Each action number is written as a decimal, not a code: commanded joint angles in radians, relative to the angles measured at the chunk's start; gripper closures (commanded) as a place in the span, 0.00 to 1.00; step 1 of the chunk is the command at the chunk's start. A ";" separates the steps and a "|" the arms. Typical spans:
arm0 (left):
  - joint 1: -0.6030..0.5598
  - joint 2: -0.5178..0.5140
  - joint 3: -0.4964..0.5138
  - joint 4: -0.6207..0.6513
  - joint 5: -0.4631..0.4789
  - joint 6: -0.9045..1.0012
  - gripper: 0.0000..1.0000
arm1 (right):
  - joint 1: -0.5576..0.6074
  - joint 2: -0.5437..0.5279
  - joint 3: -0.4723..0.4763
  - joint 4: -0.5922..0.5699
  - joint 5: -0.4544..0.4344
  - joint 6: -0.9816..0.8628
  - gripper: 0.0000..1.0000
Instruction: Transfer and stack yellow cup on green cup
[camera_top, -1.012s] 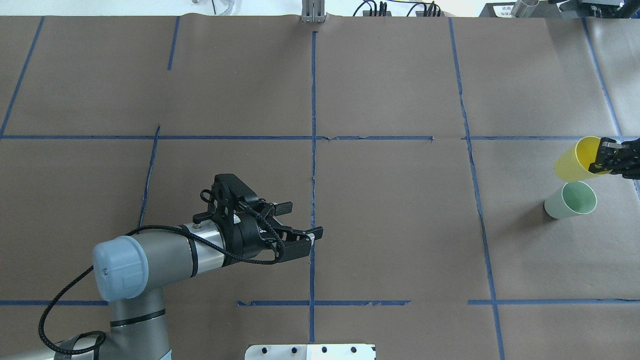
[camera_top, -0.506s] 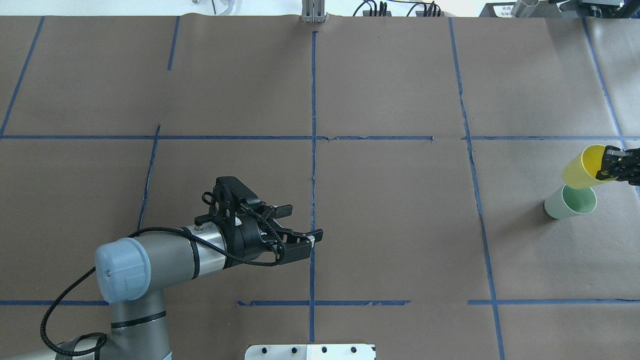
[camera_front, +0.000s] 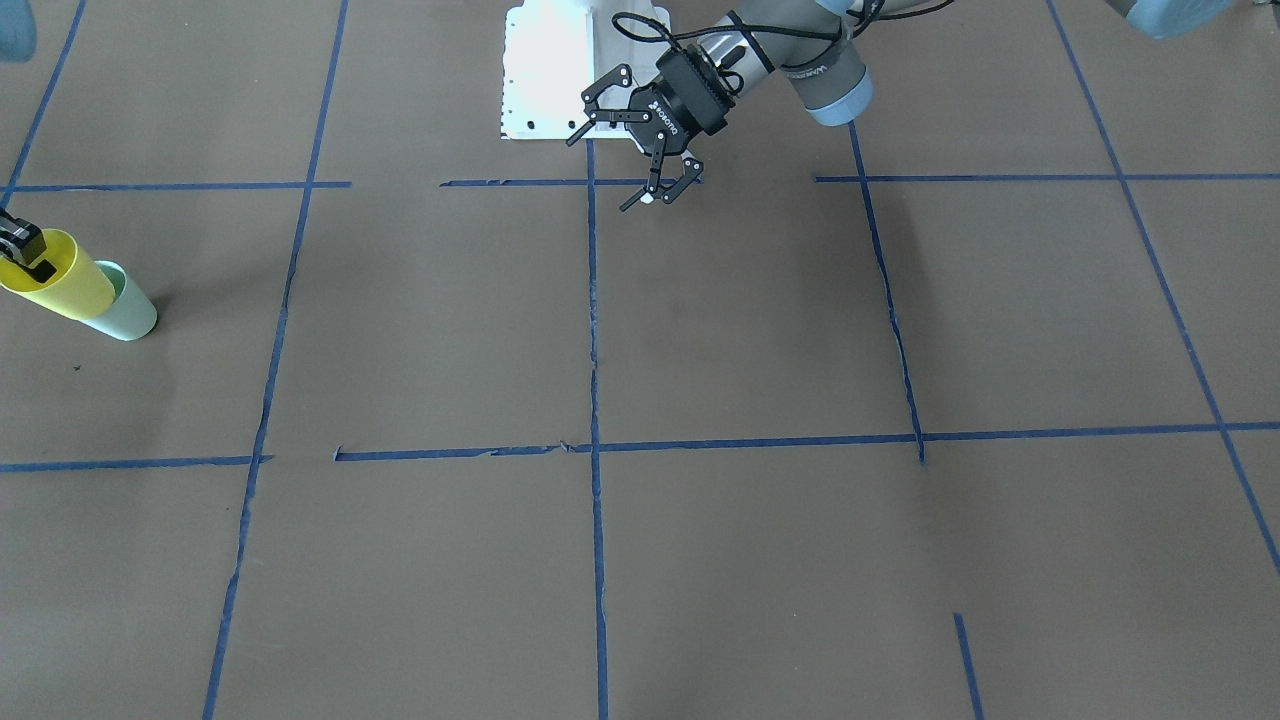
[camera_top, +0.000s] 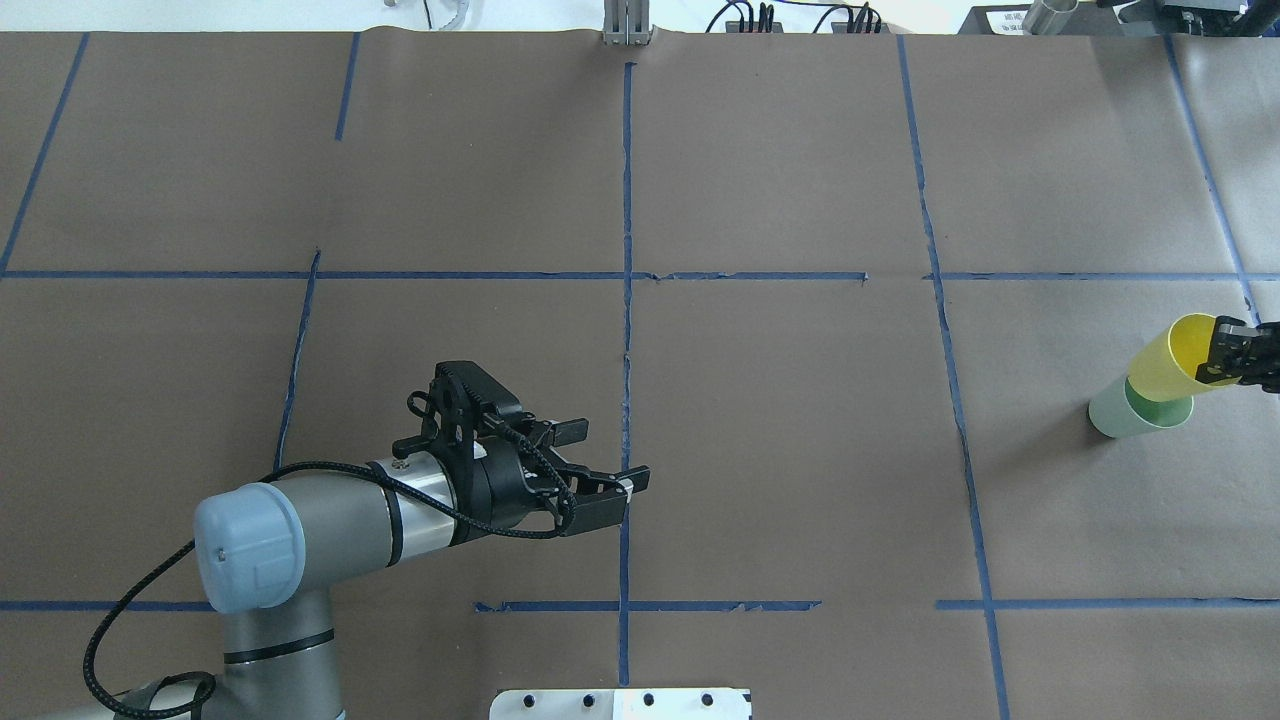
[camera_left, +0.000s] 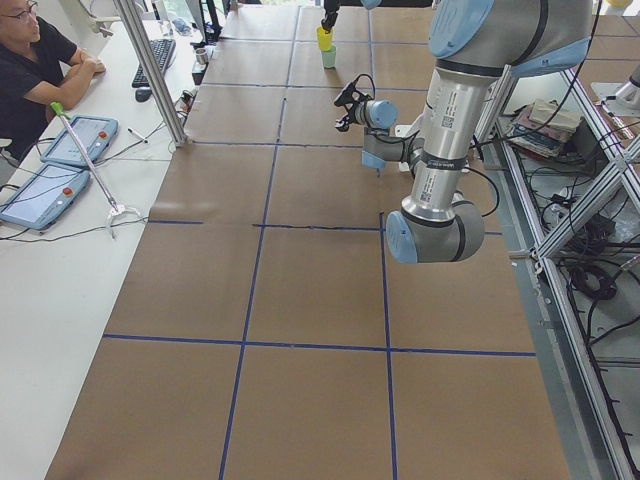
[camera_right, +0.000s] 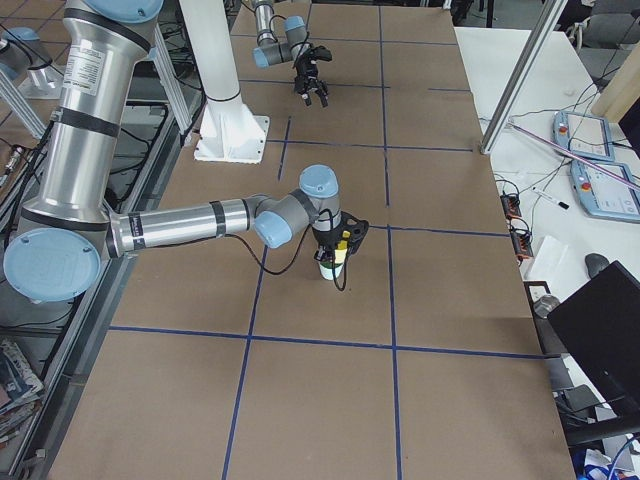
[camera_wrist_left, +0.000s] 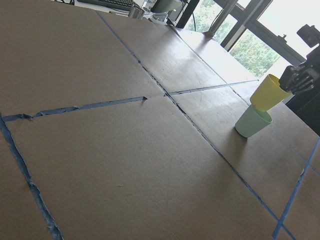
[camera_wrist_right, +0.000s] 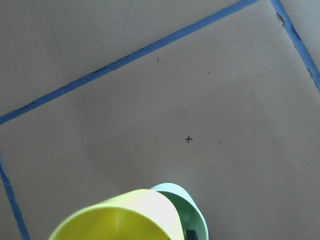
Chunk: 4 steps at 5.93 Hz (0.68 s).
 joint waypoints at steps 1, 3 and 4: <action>0.003 -0.001 -0.001 0.000 0.000 -0.002 0.00 | -0.009 -0.026 0.004 0.017 0.003 -0.003 1.00; 0.003 -0.004 0.000 0.000 0.000 -0.002 0.00 | -0.018 -0.026 0.002 0.017 0.003 -0.001 0.98; 0.009 -0.004 0.000 0.000 0.000 -0.002 0.00 | -0.027 -0.026 0.002 0.017 0.003 -0.001 0.36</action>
